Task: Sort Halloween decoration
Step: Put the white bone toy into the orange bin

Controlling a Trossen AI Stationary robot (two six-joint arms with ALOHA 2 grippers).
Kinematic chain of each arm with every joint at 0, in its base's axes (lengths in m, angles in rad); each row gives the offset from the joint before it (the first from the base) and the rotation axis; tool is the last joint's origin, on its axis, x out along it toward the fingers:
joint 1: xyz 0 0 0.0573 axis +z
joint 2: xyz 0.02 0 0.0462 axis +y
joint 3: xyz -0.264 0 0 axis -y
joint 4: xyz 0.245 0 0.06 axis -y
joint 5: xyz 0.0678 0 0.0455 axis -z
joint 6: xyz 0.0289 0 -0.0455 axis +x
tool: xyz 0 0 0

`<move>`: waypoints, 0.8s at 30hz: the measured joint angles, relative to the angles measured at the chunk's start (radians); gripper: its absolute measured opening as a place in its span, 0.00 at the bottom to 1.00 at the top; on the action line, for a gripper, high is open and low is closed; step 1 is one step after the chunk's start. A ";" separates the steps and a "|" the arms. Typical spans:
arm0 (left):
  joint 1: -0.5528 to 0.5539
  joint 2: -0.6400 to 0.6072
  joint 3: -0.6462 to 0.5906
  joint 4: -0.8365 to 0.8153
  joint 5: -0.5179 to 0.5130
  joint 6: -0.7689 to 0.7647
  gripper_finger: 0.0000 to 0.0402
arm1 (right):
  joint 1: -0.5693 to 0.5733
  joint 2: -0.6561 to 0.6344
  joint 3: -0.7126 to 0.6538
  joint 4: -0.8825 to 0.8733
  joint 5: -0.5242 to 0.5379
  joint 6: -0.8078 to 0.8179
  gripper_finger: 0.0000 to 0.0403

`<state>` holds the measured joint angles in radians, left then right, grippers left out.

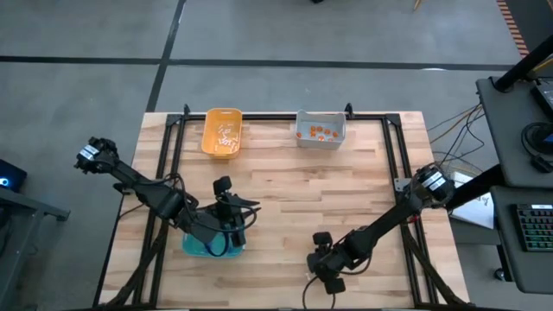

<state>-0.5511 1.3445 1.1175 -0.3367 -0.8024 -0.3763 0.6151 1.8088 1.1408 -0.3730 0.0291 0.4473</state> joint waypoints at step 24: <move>-0.006 0.029 0.000 -0.008 0.000 0.019 0.11 | -0.007 0.048 -0.021 0.014 -0.004 -0.020 0.03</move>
<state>-0.5575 1.3731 1.1175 -0.3443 -0.8021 -0.3576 0.6084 1.8564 1.1196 -0.3590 0.0252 0.4271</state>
